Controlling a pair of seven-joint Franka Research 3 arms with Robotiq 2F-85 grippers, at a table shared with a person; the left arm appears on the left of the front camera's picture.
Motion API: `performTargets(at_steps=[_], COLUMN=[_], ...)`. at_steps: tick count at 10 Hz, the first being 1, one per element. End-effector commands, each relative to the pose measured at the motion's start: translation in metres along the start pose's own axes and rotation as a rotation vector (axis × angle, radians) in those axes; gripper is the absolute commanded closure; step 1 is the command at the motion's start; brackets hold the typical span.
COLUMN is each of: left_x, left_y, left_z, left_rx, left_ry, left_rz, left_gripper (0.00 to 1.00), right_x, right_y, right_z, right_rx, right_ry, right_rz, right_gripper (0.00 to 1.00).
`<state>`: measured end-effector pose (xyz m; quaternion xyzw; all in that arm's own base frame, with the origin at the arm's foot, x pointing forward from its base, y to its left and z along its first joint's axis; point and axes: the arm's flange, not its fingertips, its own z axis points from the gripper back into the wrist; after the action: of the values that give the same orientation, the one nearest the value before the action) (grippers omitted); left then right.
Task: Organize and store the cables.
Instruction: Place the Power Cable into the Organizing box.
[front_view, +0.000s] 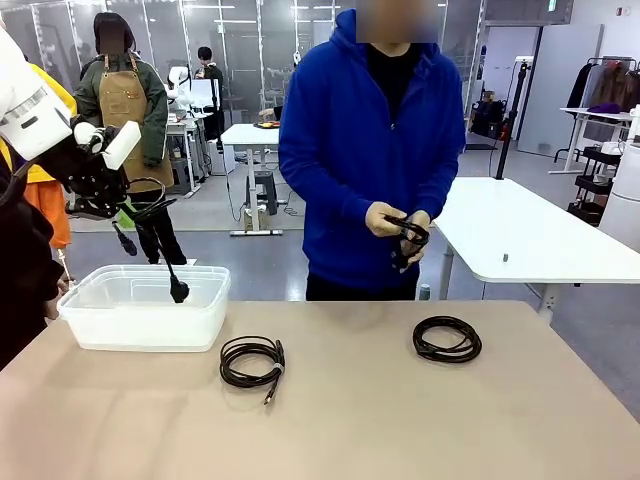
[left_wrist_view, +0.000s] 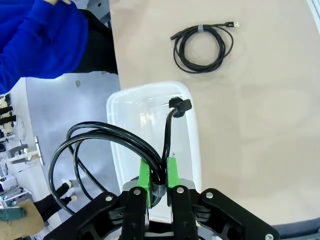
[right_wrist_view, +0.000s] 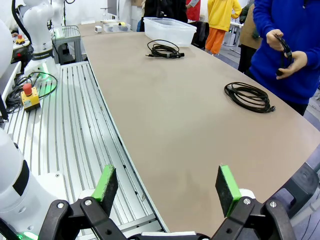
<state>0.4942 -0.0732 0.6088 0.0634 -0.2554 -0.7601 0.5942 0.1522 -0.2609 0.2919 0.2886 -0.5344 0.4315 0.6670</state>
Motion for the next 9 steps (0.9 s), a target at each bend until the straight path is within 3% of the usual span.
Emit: performTargets(at_steps=[1, 2, 3, 9], left_x=[-0.003, 0.0, -0.002, -0.021], left_y=[0.0, 0.0, 0.012, 0.07], left_z=[0.001, 0.0, -0.003, -0.021], left_rx=[-0.001, 0.0, 0.022, 0.062], left_ry=[0.011, 0.0, 0.084, 0.171], left_rz=[-0.003, 0.0, 0.043, 0.204], left_gripper=[0.84, 0.84, 0.84, 0.84], right_x=[-0.001, -0.001, -0.001, -0.001], right_y=[-0.001, -0.001, -0.001, -0.001], right_z=[0.0, 0.0, 0.0, 0.0], right_rx=[-0.001, -0.001, -0.001, -0.001], right_ry=[-0.009, -0.009, -0.009, -0.009], right_rz=[0.013, 0.013, 0.013, 0.013], right_gripper=[0.0, 0.0, 0.0, 0.0])
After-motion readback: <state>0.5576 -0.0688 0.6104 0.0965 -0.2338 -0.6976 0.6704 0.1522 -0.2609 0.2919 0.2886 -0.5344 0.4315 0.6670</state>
